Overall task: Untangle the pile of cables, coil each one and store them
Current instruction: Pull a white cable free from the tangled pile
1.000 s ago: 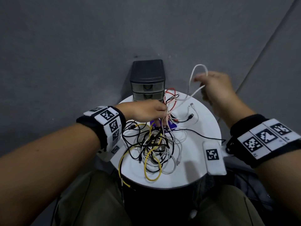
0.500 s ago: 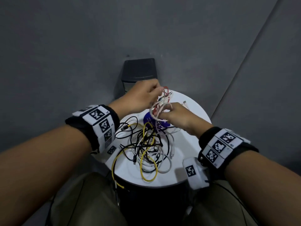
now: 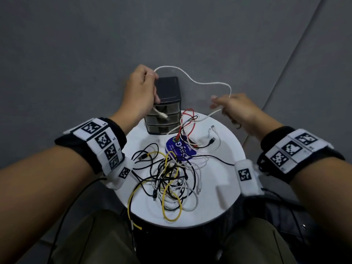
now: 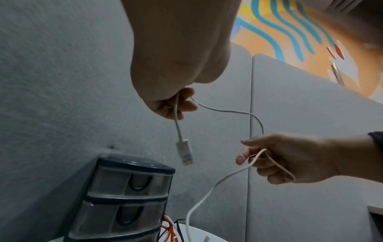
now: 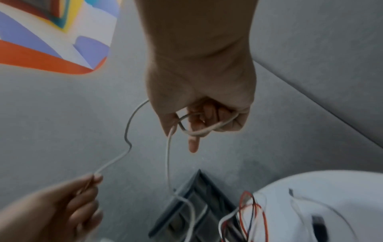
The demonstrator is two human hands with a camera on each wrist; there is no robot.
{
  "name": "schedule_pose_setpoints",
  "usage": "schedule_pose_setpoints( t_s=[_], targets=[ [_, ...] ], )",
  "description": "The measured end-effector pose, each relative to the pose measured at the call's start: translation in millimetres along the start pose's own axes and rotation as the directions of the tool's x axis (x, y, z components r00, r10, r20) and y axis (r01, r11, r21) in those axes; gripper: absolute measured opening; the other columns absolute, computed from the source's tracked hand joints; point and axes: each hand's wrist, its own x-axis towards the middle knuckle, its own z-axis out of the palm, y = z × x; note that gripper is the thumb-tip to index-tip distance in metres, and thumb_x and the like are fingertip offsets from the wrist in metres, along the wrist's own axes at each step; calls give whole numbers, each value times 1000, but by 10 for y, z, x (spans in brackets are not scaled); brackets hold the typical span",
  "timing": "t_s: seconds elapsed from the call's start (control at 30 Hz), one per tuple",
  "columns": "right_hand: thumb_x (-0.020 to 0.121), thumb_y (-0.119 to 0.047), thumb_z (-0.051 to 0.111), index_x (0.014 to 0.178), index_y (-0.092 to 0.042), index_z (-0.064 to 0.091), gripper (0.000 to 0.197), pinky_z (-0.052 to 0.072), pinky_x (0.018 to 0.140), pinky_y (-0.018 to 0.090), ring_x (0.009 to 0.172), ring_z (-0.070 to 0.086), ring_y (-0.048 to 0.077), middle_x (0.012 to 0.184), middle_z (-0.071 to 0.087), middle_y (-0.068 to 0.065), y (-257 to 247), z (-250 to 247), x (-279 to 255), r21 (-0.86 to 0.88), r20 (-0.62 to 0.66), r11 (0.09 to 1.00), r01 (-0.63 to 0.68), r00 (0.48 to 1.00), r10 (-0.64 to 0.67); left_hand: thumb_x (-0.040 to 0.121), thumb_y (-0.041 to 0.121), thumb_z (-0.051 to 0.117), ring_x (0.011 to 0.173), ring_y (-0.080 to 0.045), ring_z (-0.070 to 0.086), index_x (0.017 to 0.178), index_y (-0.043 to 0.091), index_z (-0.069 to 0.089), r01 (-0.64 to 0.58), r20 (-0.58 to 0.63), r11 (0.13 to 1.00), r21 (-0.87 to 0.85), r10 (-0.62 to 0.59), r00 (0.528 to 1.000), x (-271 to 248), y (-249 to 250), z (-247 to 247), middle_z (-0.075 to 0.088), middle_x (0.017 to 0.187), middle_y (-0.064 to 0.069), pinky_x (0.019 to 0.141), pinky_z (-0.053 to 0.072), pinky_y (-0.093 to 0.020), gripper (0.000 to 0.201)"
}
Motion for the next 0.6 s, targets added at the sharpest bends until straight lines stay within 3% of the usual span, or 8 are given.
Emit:
schedule_pose_setpoints(
  t_s=[0.13, 0.23, 0.3, 0.37, 0.43, 0.5, 0.57, 0.6],
  targets=[
    [86, -36, 76, 91, -13, 76, 23, 28, 50, 23, 51, 41, 3, 54, 52, -14, -120, -248, -8, -47, -25, 994, 97, 995, -98, 95, 22, 48, 59, -9, 48, 75, 26, 62, -13, -42, 968, 249, 25, 999, 111, -41, -148, 54, 62, 13, 63, 38, -30, 24],
    [83, -15, 73, 92, -20, 75, 10, 26, 52, 24, 57, 38, 6, 59, 52, -13, -180, -459, 7, -44, -93, 994, 96, 991, -100, 98, 16, 52, 71, -14, 54, 78, 24, 63, 111, 23, 901, 420, -133, 991, 142, -129, -266, 61, 74, 9, 62, 39, -29, 24],
    [84, -11, 65, 90, -20, 77, 16, 22, 52, 27, 54, 34, 9, 59, 50, -7, -239, -518, 0, 34, -97, 992, 117, 989, -114, 96, 9, 57, 86, -21, 58, 97, 21, 66, 205, 178, 853, 480, -323, 929, 63, -140, -287, 67, 91, -3, 69, 45, -29, 14],
    [85, -5, 61, 92, -19, 76, 22, 21, 52, 27, 52, 34, 8, 57, 48, -7, -326, -456, -64, 64, -52, 980, 189, 981, -185, 96, 16, 64, 107, -20, 59, 135, 18, 55, 127, 379, 788, 602, -423, 823, -97, -79, -226, 63, 124, -6, 89, 49, -31, 40],
    [87, 0, 61, 95, -19, 74, 25, 26, 51, 21, 51, 39, 5, 57, 49, -8, -456, -307, -169, 54, 33, 956, 289, 956, -291, 92, 24, 72, 126, -16, 52, 153, 24, 37, 45, 542, 848, 528, -377, 751, -227, 16, -106, 50, 147, -6, 106, 44, -33, 70],
    [89, 4, 63, 102, -12, 73, 23, 32, 51, 11, 51, 44, -1, 63, 51, -6, -604, -132, -279, 48, 116, 918, 394, 910, -397, 84, 32, 81, 140, -12, 42, 157, 29, 29, 14, 671, 944, 329, -244, 700, -320, 137, 25, 39, 158, -2, 115, 36, -33, 89],
    [92, 4, 62, 110, -5, 70, 22, 34, 51, 9, 51, 44, -2, 65, 50, -2, -726, 12, -346, 86, 144, 876, 475, 864, -483, 78, 31, 82, 140, -8, 44, 154, 21, 35, 50, 746, 987, 155, -150, 649, -364, 235, 135, 45, 155, -1, 116, 37, -32, 90],
    [93, 2, 62, 112, -5, 70, 21, 34, 50, 12, 52, 42, 0, 67, 49, 3, -783, 57, -357, 100, 121, 850, 517, 842, -526, 82, 22, 76, 130, -6, 55, 147, 13, 44, 118, 769, 990, 78, -135, 625, -388, 291, 177, 54, 146, -5, 109, 44, -27, 74]
  ],
)
